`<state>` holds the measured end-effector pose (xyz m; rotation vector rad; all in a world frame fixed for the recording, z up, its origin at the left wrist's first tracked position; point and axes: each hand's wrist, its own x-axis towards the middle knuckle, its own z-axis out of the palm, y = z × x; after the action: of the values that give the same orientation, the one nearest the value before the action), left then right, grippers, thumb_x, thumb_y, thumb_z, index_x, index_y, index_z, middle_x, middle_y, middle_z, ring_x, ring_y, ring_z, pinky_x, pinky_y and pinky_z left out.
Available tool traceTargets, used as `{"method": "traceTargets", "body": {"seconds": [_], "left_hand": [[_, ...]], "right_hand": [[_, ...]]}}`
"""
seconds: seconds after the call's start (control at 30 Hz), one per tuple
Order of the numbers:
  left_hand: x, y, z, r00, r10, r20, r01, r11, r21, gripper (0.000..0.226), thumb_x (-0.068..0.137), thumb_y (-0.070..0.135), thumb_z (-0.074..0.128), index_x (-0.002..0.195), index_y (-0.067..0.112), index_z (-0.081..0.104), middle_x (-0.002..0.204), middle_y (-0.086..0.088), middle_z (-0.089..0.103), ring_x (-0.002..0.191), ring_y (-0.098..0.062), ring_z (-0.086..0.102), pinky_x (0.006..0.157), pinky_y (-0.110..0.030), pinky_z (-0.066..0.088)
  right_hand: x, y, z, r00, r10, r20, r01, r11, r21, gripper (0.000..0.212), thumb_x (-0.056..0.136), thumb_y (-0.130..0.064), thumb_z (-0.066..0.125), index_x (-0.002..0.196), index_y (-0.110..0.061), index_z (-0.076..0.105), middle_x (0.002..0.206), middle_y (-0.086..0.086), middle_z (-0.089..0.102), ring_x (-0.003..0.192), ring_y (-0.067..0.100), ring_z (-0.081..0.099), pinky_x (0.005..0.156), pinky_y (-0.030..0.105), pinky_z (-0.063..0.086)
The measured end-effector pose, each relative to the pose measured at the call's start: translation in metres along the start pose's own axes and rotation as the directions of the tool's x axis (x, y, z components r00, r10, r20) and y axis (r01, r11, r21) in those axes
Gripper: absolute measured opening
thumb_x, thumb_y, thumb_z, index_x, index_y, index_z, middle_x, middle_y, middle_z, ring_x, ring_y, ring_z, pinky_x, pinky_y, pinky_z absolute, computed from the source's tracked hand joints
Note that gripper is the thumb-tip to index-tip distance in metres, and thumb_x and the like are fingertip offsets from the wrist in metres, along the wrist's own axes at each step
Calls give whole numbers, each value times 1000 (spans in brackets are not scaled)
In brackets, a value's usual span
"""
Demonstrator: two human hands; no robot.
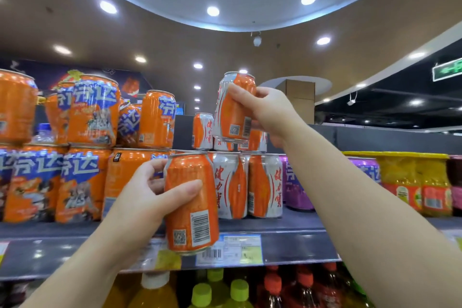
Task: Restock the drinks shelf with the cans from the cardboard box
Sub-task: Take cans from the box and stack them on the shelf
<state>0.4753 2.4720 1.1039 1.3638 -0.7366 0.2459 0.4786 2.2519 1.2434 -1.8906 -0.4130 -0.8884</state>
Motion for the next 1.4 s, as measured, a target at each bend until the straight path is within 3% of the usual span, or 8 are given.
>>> {"method": "traceTargets", "body": {"seconds": [0.33,0.47,0.63,0.7,0.8,1.07,1.2,1.4], "left_hand": [[1,1,1,999,-27,27,26,999,27,95,21,61,90,105,43,51,91,13,75,79,-19,75,53,-32,59],[2,2,2,999,-29,21,28,999,40,98,19,62,90,106,42,51,91,10,75,79,-21,75,53,-34,59],[5,-1,2,999,-36,14,36,999,19,78,45,51,92,110,40,51,91,8,76,81,-24,75,56,-38,60],[5,0,1,999,-42,22,41,999,25,83,38,53,93,109,41,51,91,8,76,81,-24,75,56,-38,60],[5,0,1,999,-37,22,36,999,36,96,23,58,92,108,41,51,92,7,76,82,-25,75,57,-37,60],[6,-3,1,999,-34,5,34,999,-1,75,45,52,91,106,45,49,91,11,75,81,-21,75,56,-36,60],[7,-3,-1,999,-36,10,35,999,23,86,35,56,92,109,44,50,92,9,75,82,-23,75,58,-38,60],[8,-5,-3,999,-31,13,30,999,38,86,32,56,90,108,48,49,93,11,75,83,-22,75,59,-38,61]], "right_hand": [[21,21,15,994,-21,-111,-8,967,-256,72,70,-72,68,124,-27,51,94,-19,58,93,11,63,75,32,55],[20,27,20,981,-143,-133,90,935,-343,84,75,-69,66,144,-32,36,132,-8,55,107,10,53,87,39,52],[20,27,24,983,-132,-127,82,938,-338,70,78,-68,63,135,-33,41,109,-14,52,111,19,57,85,38,55],[19,29,28,983,-129,-130,77,933,-351,67,79,-67,63,133,-33,41,105,-15,50,103,14,58,76,31,53],[19,31,32,976,-154,-154,73,898,-433,69,80,-71,58,134,-33,39,105,-14,49,94,11,55,68,28,49],[15,37,37,953,-252,-166,104,791,-603,71,84,-77,43,142,-37,31,121,-4,61,104,20,61,73,35,51],[15,37,35,962,-246,-121,126,790,-600,78,75,-80,53,136,-37,31,119,-7,59,94,12,54,67,29,45],[17,38,30,964,-254,-83,142,750,-646,89,65,-84,57,136,-38,31,123,-2,59,115,24,54,90,44,52]]}}
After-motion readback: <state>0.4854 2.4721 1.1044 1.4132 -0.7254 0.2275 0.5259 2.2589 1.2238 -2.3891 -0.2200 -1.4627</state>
